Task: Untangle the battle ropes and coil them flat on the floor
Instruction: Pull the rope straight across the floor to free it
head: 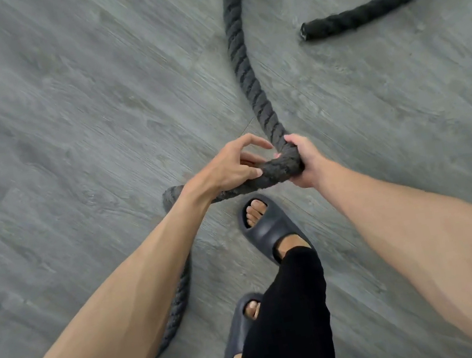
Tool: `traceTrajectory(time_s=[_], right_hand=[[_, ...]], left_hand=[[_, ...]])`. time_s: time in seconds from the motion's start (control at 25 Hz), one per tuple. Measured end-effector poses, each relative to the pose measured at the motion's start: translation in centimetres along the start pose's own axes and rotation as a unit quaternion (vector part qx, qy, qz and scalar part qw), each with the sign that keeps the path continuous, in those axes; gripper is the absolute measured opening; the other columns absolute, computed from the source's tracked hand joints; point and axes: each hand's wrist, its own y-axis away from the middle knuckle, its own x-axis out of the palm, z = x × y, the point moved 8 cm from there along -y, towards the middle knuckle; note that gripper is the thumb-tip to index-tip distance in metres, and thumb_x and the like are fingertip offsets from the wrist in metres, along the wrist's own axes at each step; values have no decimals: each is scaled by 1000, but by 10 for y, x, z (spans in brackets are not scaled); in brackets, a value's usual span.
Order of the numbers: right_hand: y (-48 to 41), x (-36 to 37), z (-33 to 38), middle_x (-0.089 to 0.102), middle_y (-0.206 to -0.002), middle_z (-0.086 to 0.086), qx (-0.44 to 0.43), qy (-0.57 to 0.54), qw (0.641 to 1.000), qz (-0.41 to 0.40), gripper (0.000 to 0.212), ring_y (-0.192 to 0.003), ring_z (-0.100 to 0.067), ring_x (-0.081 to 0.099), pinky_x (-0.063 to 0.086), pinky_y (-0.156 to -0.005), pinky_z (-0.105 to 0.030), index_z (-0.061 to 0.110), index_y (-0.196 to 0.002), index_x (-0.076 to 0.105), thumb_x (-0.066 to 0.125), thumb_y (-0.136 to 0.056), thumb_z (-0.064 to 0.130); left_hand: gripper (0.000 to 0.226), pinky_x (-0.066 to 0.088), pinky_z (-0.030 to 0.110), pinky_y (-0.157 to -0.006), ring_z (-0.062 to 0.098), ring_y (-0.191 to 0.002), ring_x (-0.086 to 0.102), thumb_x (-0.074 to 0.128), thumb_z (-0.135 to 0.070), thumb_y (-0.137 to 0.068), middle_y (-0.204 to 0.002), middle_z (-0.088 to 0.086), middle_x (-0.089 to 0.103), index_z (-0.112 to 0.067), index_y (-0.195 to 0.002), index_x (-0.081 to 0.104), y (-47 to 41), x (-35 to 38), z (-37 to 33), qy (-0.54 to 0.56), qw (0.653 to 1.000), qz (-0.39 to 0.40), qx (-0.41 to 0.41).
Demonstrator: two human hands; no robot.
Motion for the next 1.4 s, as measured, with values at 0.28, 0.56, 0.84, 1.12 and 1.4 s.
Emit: traceTrajectory(time_s=[0.28,0.56,0.84,1.12,1.4], right_hand=[[57,16,163,63,-87,-13,-376,19,864,-335,34,-65,-31,61,43,-61,-33,3,-113,41,62,-89,16],[59,90,185,62,-116,-25,-454,257,816,-250,48,-102,-42,61,36,-71,-34,1,-120,32,52,-101,39],[42,61,213,64,-122,-15,-308,612,703,-193,39,-115,-34,59,44,-86,-38,14,-131,50,42,-103,40],[-13,39,300,36,-143,-19,-356,780,453,-243,72,-130,-36,38,39,-101,-46,21,-148,30,65,-88,5],[-114,43,365,52,-127,-24,-382,842,310,-222,52,-123,-41,47,33,-109,-57,11,-129,48,73,-87,31]], left_hand=[[32,42,44,-98,28,-112,52,55,-33,-96,-113,11,59,-21,-125,58,-61,-16,-13,-155,945,-287,-13],[50,35,45,-97,20,-120,46,45,-46,-93,-128,0,53,-26,-138,41,-83,-14,-63,-86,954,-287,15],[40,51,45,-83,27,-94,62,67,-39,-90,-102,5,62,-20,-110,39,-78,-94,-35,29,942,-333,20],[43,49,36,-77,21,-87,60,64,-33,-94,-96,-1,59,-11,-121,38,-107,-140,-4,65,914,-401,-17],[56,33,46,-105,41,-127,46,39,-41,-103,-143,26,40,-16,-150,22,-112,-207,90,180,704,-614,-309]])
